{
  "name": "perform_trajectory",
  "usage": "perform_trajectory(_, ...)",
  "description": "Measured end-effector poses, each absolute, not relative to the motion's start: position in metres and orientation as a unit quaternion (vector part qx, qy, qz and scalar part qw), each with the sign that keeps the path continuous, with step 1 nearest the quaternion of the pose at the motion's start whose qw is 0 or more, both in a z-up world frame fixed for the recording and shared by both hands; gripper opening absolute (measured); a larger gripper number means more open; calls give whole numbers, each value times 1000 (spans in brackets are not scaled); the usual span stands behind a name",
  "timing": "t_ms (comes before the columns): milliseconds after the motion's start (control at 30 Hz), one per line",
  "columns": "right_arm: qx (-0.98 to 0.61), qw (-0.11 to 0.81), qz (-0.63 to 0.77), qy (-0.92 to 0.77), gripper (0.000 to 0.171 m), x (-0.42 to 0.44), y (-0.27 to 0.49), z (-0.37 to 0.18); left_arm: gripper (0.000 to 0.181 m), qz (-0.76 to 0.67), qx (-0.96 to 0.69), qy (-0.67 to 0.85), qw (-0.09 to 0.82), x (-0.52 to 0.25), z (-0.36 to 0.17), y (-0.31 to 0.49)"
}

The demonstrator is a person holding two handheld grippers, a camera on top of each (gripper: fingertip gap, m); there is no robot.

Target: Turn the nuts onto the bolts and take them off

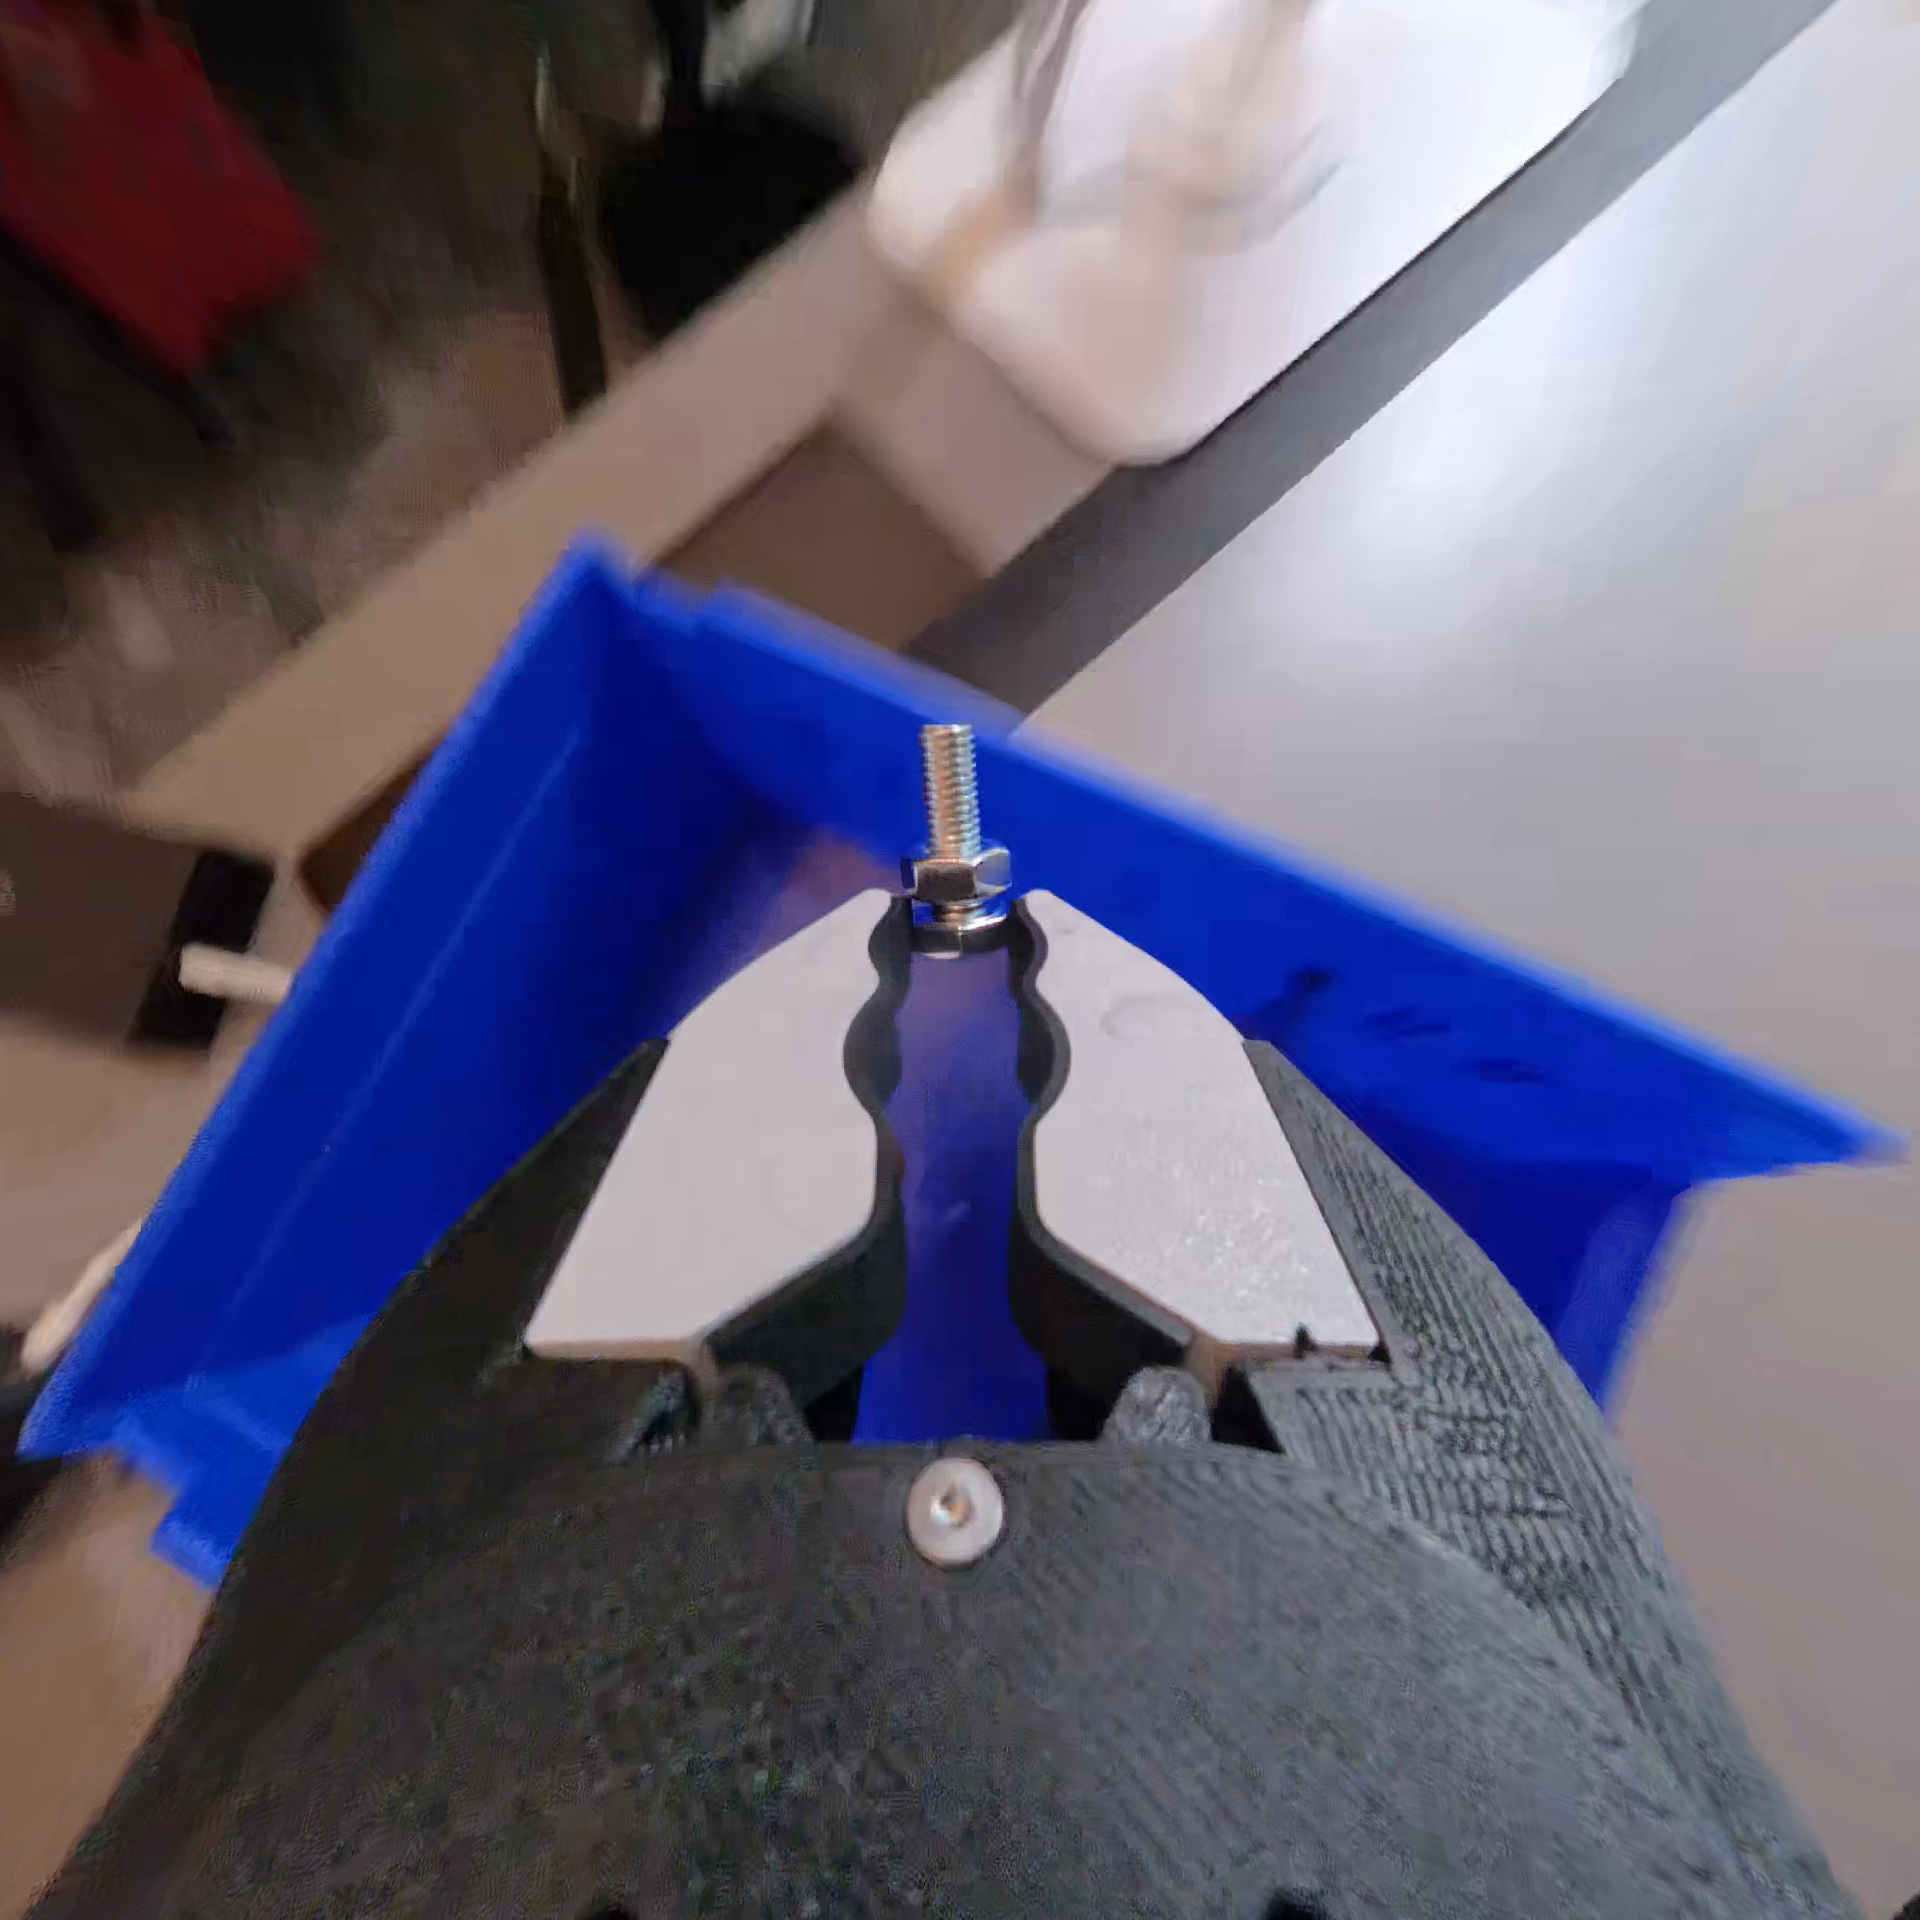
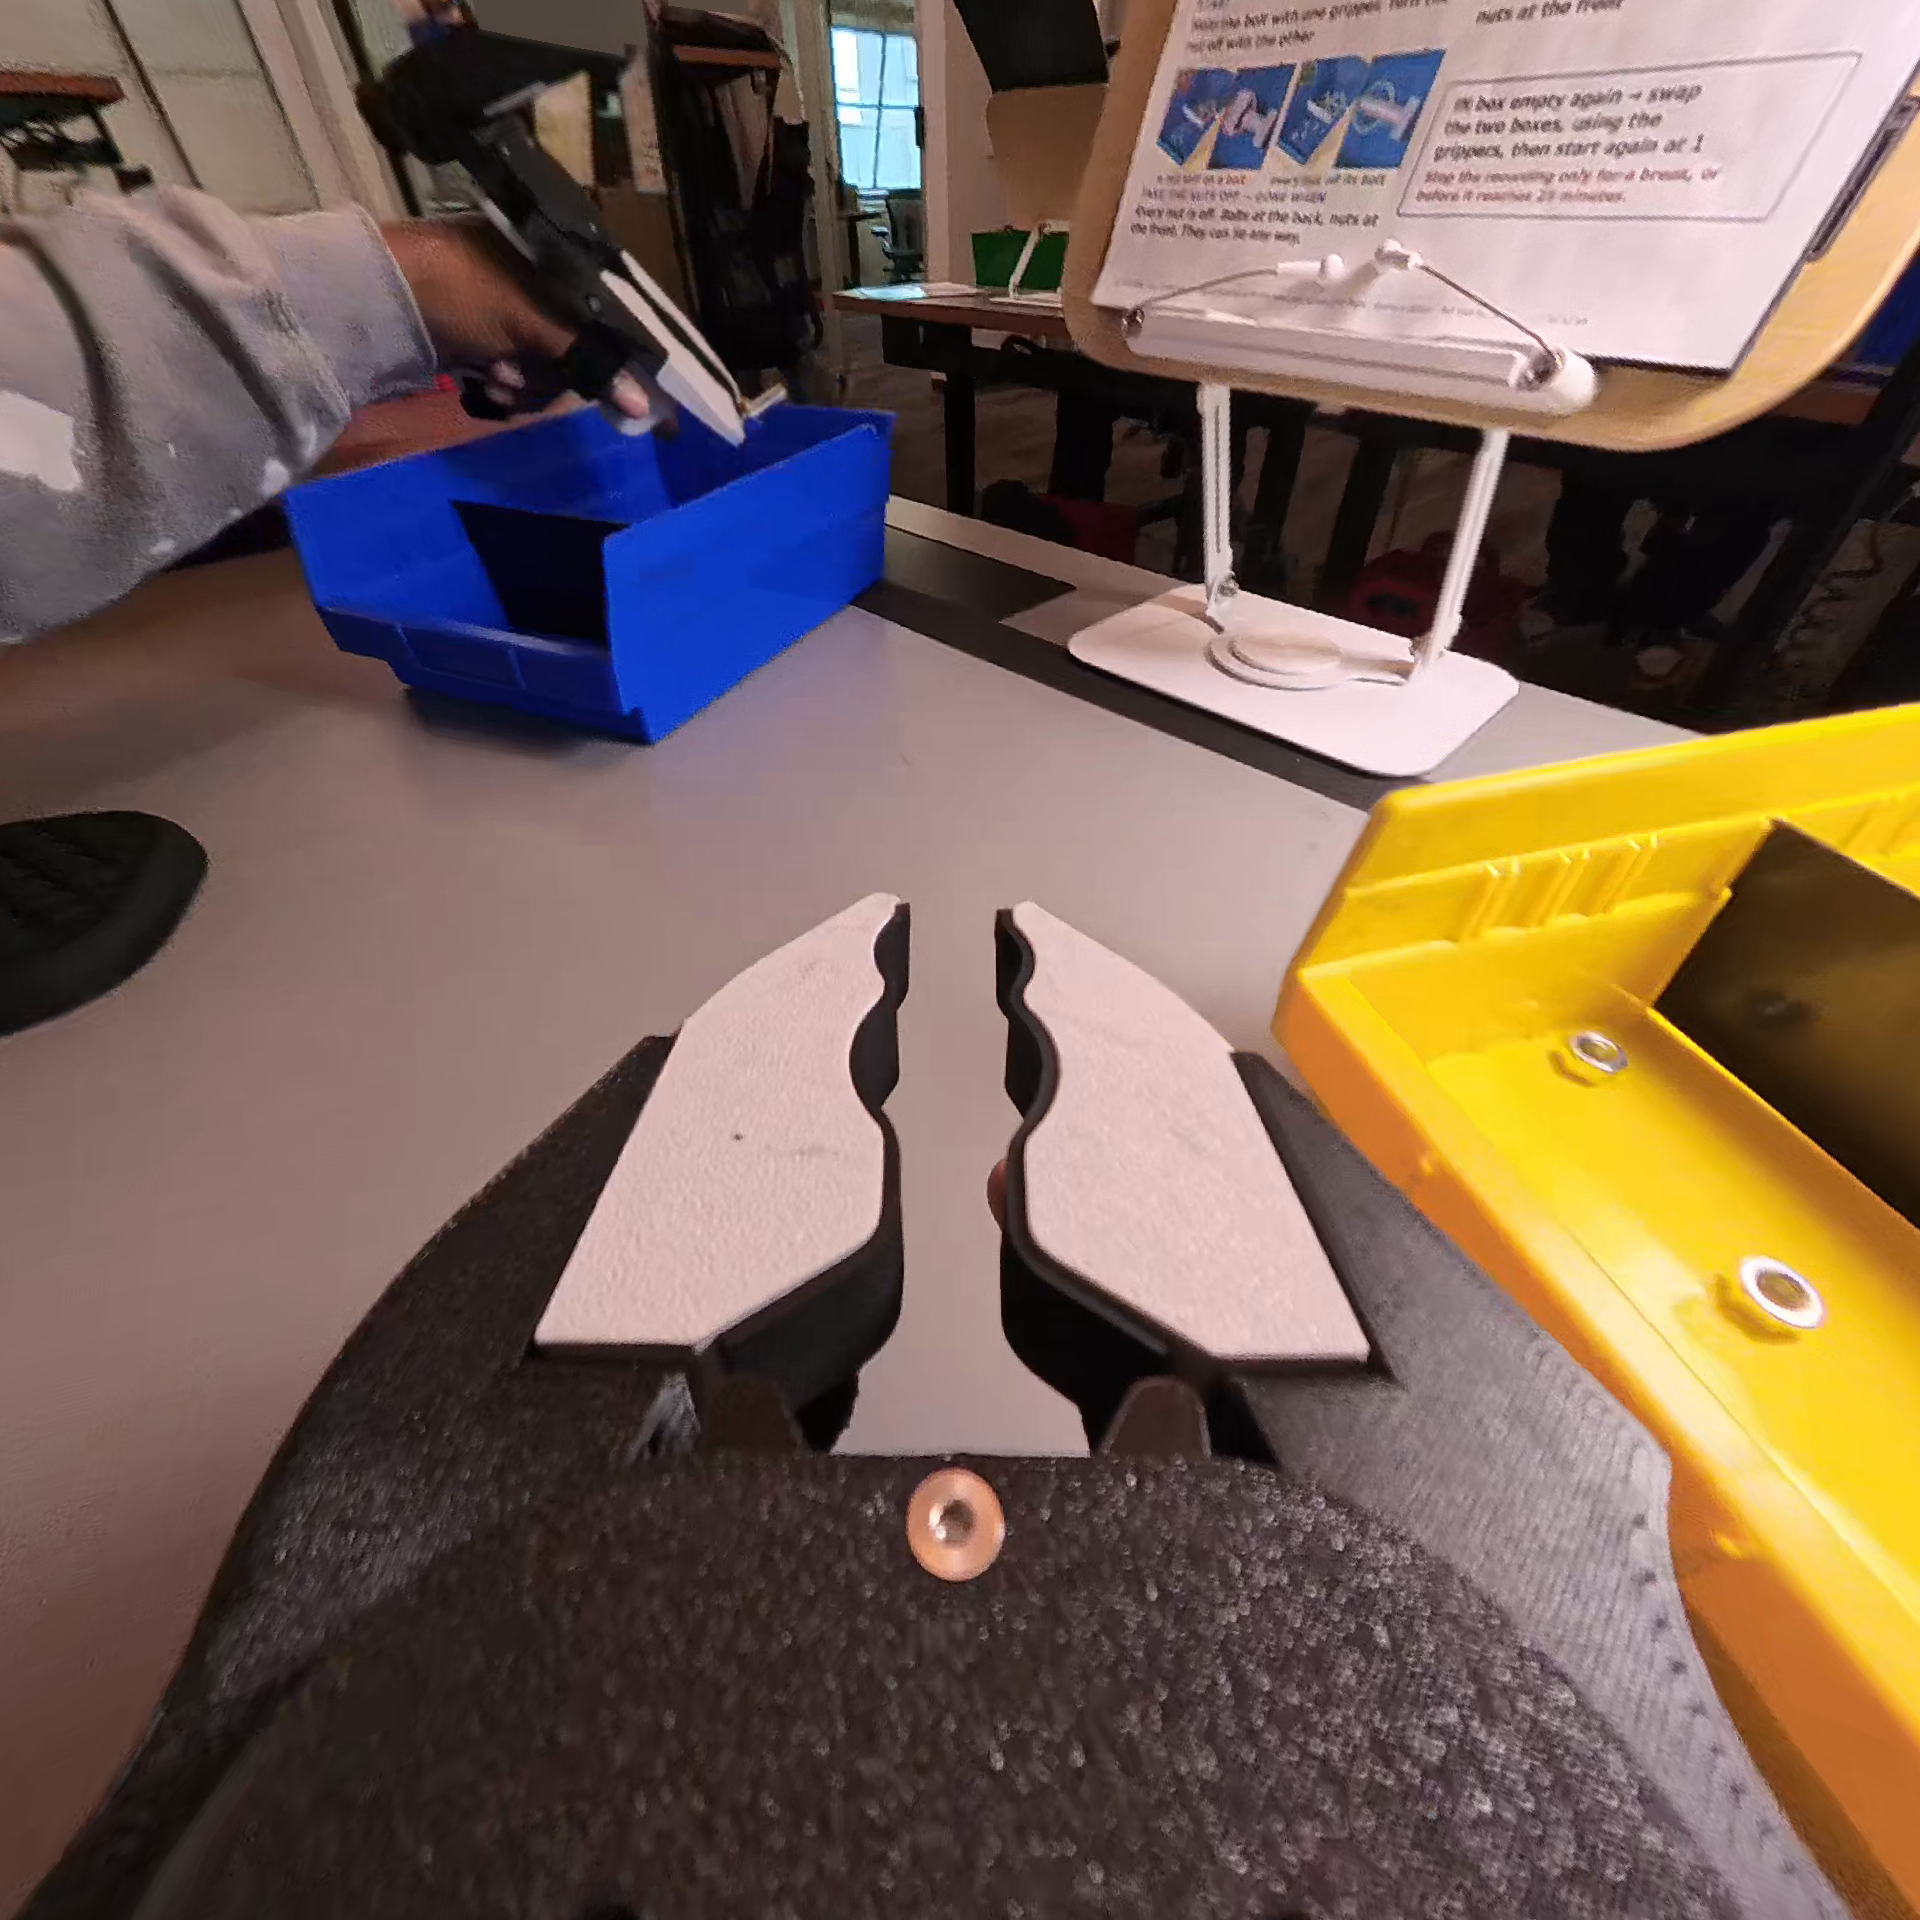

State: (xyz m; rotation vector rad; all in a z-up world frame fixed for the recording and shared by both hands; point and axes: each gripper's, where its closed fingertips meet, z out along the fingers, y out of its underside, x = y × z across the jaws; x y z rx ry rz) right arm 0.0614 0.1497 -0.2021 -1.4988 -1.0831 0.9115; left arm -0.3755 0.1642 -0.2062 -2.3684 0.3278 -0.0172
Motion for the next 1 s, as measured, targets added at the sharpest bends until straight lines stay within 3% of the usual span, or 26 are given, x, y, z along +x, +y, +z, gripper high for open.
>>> perform_trajectory(33,-616,513,391,-452,15,55,147,-195,20,-24,-897,148,416,-348,-182,162)
perform_trajectory(200,-564,510,470,-448,16,8,126,-141,18,-131,-754,225,603,-200,-100,125)
perform_trajectory(433,-490,495,534,-479,27,-44,81,-99,18,-230,-667,267,656,-56,-119,74)
perform_trajectory(533,-480,477,547,-493,26,-52,68,-107,18,-247,-657,272,659,-35,-133,64)
perform_trajectory(600,-470,479,542,-506,10,-53,62,-113,18,-244,-662,271,655,-33,-141,64)
perform_trajectory(733,-449,461,540,-542,9,-53,57,-120,20,-312,-660,256,634,-31,-149,62)
perform_trajectory(800,-426,428,567,-561,10,-48,51,-120,29,-355,-657,258,613,-28,-153,58)
perform_trajectory(1000,-386,363,635,-562,9,-36,43,-120,29,-440,-629,275,579,-16,-153,45)
